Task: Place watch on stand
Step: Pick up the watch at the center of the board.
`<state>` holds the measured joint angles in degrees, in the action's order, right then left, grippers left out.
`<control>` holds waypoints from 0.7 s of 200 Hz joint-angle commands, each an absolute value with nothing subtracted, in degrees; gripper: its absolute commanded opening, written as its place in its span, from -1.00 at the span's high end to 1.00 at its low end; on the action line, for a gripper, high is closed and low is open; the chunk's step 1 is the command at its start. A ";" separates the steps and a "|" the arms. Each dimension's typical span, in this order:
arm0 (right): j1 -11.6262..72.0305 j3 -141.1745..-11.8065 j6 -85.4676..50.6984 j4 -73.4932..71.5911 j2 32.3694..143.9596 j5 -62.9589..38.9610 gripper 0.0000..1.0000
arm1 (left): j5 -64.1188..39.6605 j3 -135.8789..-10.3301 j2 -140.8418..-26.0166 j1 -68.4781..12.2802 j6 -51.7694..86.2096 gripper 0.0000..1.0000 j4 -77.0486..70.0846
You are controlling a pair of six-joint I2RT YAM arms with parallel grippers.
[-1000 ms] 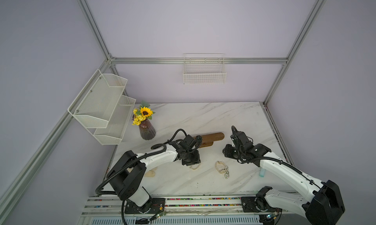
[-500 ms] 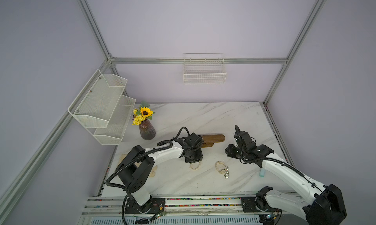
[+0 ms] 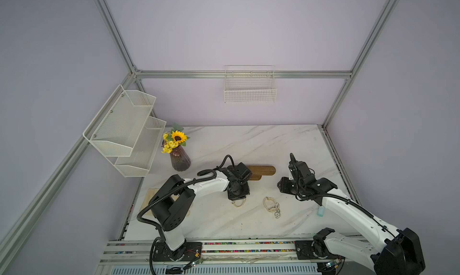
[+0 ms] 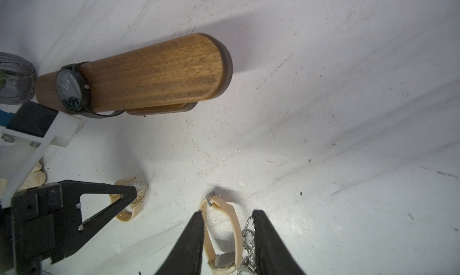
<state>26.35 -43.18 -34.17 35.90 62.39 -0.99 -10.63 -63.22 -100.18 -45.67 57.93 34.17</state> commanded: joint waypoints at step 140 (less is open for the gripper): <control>21.90 -51.57 -31.22 33.77 67.42 -6.94 0.32 | -34.38 -43.48 -64.28 -22.71 37.89 0.92 7.10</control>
<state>22.76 -49.65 -32.67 35.24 65.82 -5.93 -24.88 -46.33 -63.09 -25.43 42.09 17.10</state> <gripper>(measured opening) 0.347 0.093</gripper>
